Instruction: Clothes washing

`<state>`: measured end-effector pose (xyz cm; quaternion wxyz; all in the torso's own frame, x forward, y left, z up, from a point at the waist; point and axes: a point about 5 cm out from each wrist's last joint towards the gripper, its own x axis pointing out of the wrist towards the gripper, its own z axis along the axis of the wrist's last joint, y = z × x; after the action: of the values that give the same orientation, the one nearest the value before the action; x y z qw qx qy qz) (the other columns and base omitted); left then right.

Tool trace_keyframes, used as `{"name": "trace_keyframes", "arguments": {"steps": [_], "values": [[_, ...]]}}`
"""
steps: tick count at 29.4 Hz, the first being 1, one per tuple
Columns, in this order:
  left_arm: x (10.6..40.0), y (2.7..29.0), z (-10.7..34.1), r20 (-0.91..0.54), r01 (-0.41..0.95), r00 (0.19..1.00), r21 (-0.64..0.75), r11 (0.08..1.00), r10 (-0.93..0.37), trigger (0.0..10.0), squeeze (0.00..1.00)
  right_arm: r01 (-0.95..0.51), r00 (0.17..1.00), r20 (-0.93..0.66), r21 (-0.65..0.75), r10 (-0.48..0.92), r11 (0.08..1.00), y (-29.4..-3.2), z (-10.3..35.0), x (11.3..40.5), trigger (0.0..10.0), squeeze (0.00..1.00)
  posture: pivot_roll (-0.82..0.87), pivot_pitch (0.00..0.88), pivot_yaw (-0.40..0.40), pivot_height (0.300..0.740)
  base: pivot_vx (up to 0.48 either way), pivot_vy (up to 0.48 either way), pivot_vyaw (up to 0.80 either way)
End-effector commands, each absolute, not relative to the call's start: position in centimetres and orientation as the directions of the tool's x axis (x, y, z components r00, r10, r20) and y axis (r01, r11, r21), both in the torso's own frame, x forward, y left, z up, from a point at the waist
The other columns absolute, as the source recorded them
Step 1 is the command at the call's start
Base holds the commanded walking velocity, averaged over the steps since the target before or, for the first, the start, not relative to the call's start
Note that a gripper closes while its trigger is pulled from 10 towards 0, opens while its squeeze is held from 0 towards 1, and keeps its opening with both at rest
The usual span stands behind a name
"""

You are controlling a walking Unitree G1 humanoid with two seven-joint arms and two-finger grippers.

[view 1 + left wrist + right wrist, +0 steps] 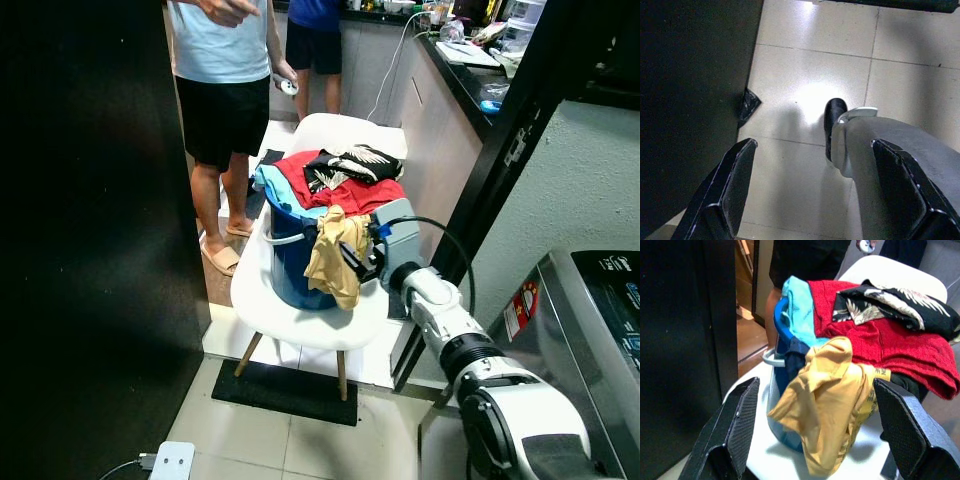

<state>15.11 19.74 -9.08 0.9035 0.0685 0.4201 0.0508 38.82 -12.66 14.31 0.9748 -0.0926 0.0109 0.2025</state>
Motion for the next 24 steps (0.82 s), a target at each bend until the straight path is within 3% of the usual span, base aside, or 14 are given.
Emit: {"name": "trace_keyframes", "arguments": {"steps": [1,24], "values": [[14.7,19.9,-9.2,-0.757,-0.018,0.638,0.170,0.985,0.142,10.0,0.00,-0.398,0.916,-0.010,-0.160,0.402,0.903,-12.4,15.9,39.4,10.0,0.00,0.18,0.000,-0.088,0.740,0.409,0.000,0.00],[14.7,19.6,-9.2,-0.761,0.000,0.637,0.162,0.987,0.125,10.0,0.00,-0.558,0.810,0.126,-0.131,0.572,0.819,-7.3,19.5,39.4,10.0,0.00,0.19,0.000,-0.094,0.740,0.420,0.000,0.00]]}}
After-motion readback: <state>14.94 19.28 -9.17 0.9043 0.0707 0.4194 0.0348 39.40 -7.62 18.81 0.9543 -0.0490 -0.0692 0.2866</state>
